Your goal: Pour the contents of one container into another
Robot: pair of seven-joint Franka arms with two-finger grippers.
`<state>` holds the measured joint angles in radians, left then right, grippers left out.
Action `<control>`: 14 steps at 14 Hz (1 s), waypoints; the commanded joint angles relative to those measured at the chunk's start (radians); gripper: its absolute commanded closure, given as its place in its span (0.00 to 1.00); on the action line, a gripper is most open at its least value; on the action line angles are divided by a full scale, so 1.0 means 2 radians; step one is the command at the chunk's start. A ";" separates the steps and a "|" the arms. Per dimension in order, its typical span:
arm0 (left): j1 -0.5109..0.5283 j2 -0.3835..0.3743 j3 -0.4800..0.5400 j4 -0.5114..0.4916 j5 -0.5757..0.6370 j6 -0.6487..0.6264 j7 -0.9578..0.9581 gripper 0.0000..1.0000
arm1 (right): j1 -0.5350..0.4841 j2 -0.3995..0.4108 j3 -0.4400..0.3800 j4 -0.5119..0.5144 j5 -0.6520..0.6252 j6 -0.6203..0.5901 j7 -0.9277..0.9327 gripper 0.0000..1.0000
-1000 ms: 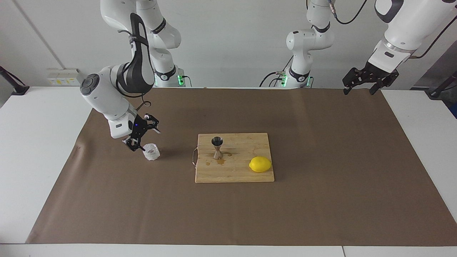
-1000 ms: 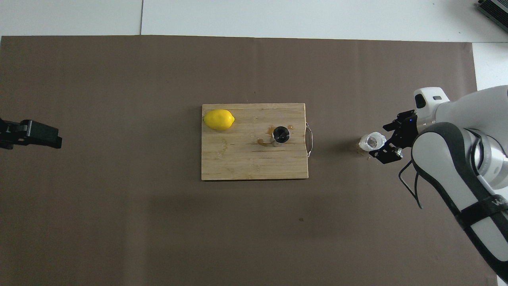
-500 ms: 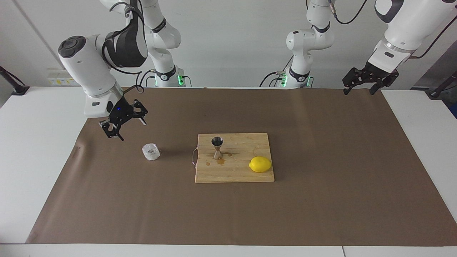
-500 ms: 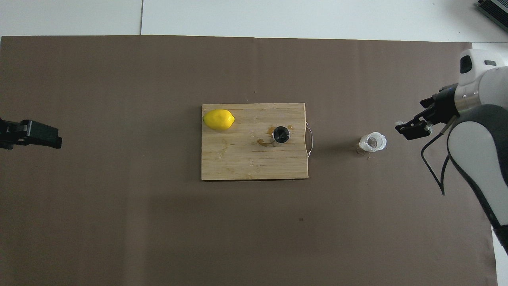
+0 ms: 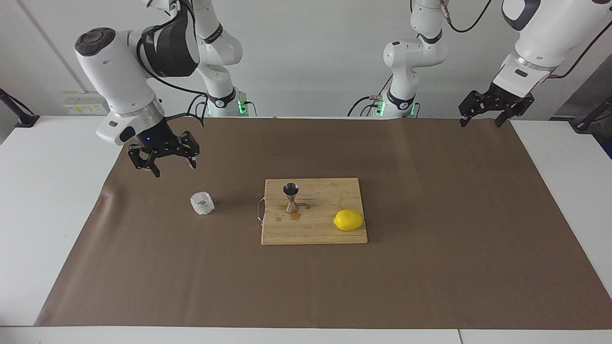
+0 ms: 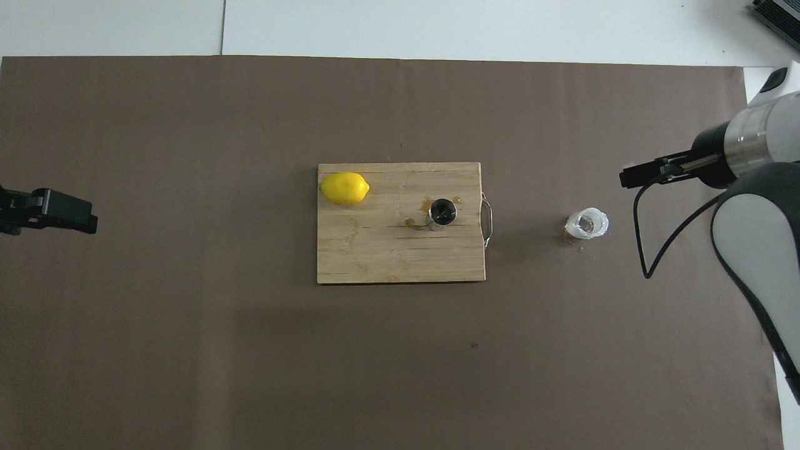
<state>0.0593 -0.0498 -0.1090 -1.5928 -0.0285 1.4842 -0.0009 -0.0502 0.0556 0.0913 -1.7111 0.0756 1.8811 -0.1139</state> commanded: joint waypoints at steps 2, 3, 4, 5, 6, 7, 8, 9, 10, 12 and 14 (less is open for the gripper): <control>0.004 -0.006 -0.002 -0.006 -0.003 -0.004 -0.003 0.00 | 0.013 -0.036 0.005 0.006 -0.028 -0.035 0.118 0.00; 0.004 -0.006 -0.002 -0.006 -0.003 -0.003 -0.003 0.00 | 0.013 -0.044 0.004 0.010 -0.029 -0.048 0.121 0.00; 0.004 -0.006 -0.002 -0.006 -0.003 -0.003 -0.003 0.00 | 0.012 -0.045 0.004 0.021 -0.038 -0.066 0.121 0.00; 0.004 -0.006 -0.002 -0.006 -0.003 -0.004 -0.003 0.00 | 0.011 -0.045 0.004 0.031 -0.046 -0.084 0.121 0.00; 0.004 -0.006 -0.002 -0.006 -0.003 -0.004 -0.003 0.00 | 0.011 -0.045 0.003 0.033 -0.047 -0.094 0.131 0.00; 0.004 -0.006 -0.002 -0.006 -0.003 -0.004 -0.003 0.00 | 0.013 -0.047 0.005 0.032 -0.047 -0.101 0.144 0.00; 0.004 -0.006 -0.002 -0.006 -0.003 -0.004 -0.003 0.00 | 0.014 -0.052 0.006 0.031 -0.048 -0.114 0.154 0.00; 0.004 -0.006 -0.002 -0.006 -0.003 -0.004 -0.003 0.00 | 0.017 -0.053 0.011 0.031 -0.048 -0.118 0.157 0.00; 0.004 -0.006 -0.002 -0.006 -0.003 -0.003 -0.003 0.00 | 0.020 -0.052 0.011 0.032 -0.049 -0.118 0.152 0.00; 0.004 -0.006 -0.002 -0.006 -0.003 -0.004 -0.003 0.00 | 0.020 -0.052 0.011 0.034 -0.042 -0.120 0.150 0.00; 0.004 -0.006 -0.002 -0.006 -0.003 -0.004 -0.003 0.00 | 0.017 -0.046 0.010 0.041 -0.039 -0.110 0.150 0.00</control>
<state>0.0593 -0.0498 -0.1090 -1.5928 -0.0285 1.4841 -0.0010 -0.0072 -0.0479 0.1062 -1.6562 0.0053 1.6618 0.1677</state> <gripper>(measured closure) 0.000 0.000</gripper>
